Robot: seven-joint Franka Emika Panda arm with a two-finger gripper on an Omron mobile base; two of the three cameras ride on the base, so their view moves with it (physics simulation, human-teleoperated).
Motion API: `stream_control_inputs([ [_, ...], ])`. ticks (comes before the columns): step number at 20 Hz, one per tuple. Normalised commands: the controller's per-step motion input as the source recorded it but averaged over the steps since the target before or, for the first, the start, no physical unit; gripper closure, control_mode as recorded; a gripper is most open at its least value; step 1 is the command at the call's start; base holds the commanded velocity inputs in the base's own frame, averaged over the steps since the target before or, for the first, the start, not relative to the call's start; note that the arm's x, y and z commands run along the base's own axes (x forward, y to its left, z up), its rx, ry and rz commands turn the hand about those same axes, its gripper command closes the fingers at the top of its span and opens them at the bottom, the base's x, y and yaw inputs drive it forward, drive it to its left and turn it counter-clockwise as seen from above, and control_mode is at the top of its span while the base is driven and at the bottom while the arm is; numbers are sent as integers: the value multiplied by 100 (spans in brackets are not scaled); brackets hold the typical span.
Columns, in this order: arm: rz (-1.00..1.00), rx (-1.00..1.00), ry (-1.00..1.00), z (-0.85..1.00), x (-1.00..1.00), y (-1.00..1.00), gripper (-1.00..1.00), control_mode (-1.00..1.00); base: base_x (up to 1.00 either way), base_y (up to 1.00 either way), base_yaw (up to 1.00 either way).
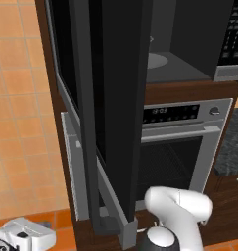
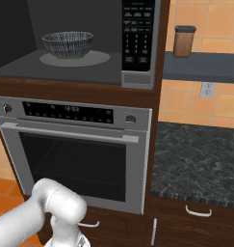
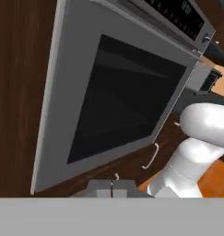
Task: Open the microwave, place the bowl with waffle inside the microwave, then close the microwave door and turn it on.
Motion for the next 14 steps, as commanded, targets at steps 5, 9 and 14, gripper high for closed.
stream_control_inputs([
  [5, 0, -46, -46, 65, 0, 13, 100, -100, 0, 0, 0],
  [9, 0, -23, -44, 96, 0, 0, 100, -100, 0, 0, 0],
  [14, 0, -25, -36, 80, -3, -17, 100, -100, 0, 0, 0],
])
